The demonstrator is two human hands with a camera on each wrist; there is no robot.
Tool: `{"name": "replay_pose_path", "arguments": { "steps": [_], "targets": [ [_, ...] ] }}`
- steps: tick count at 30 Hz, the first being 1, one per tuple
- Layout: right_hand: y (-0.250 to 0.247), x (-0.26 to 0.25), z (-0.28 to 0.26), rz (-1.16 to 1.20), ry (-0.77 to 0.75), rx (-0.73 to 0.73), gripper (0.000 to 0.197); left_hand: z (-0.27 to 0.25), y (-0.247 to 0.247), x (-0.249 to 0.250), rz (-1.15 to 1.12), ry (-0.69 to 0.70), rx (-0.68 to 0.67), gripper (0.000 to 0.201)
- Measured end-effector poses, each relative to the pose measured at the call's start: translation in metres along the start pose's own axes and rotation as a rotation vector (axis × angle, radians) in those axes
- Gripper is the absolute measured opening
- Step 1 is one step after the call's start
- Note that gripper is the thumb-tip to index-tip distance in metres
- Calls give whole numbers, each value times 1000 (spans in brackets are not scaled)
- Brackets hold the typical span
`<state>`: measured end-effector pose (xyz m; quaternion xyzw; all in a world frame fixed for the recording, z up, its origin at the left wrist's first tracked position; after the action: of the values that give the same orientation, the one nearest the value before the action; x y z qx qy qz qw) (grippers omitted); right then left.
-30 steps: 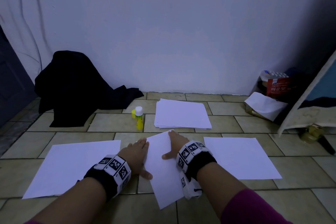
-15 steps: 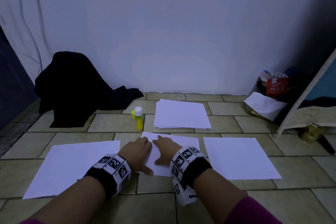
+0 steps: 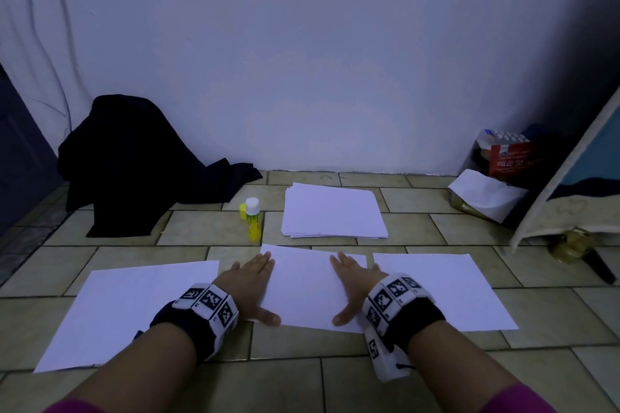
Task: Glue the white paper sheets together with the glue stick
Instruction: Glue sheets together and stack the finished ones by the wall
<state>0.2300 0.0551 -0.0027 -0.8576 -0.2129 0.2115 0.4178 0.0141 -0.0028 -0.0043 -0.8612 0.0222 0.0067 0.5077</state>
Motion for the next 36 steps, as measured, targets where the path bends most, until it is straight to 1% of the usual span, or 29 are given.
{"name": "replay_pose_path", "arguments": {
  "steps": [4, 8, 11, 13, 20, 23, 25, 26, 27, 28, 29, 30, 32, 33, 34, 36],
  "targets": [
    [1, 22, -11, 1, 83, -1, 134, 1, 1, -6, -24, 24, -33, 111],
    [3, 23, -9, 40, 110, 76, 139, 0, 6, -12, -72, 63, -51, 109],
    [1, 22, -13, 100, 121, 110, 141, 1, 10, -12, -69, 82, -84, 114],
    [-1, 18, -19, 121, 134, 115, 140, 1, 11, -12, -61, 80, -95, 117],
    [-14, 4, -33, 187, 150, 171, 127, 1, 12, -12, -84, 57, -96, 113],
    [-15, 7, -32, 289, 104, 249, 133, 0, 12, -11, -84, 48, -99, 113],
    [-16, 10, -33, 442, 63, 360, 137, -1, 12, -11, -88, 40, -101, 113],
    [-16, 12, -34, 523, 56, 447, 133, -1, 11, -11, -90, 36, -101, 113],
    [-16, 14, -36, 603, 61, 545, 125, -1, 11, -11, -92, 32, -104, 113],
    [-16, 15, -39, 680, 73, 638, 112, -1, 11, -10, -91, 29, -104, 113],
    [-14, 17, -41, 736, 84, 695, 98, -2, 10, -10, -89, 26, -105, 113],
    [-11, 19, -41, 770, 88, 694, 82, -2, 11, -9, -85, 24, -103, 113],
    [-4, 19, -41, 807, 57, 590, 53, -2, 11, -9, -91, 12, -102, 112],
    [-1, 19, -41, 811, 30, 543, 41, -3, 11, -9, -91, 7, -100, 111],
    [0, 19, -42, 803, 7, 518, 36, -3, 11, -9, -88, 4, -99, 110],
    [-2, 21, -45, 805, -8, 518, 34, -3, 11, -9, -84, -1, -85, 108]
  ]
}}
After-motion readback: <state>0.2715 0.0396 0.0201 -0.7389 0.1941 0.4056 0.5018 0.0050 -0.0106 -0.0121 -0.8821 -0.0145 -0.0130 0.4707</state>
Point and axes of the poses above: each hand's wrist, its own z-axis towards the middle knuckle, its own y-axis out of the palm, x = y × z, the point moved 2 cm from there along z, towards the middle knuckle, and after that the axes turned 9 degrees about -y, right-handed, at the moved point
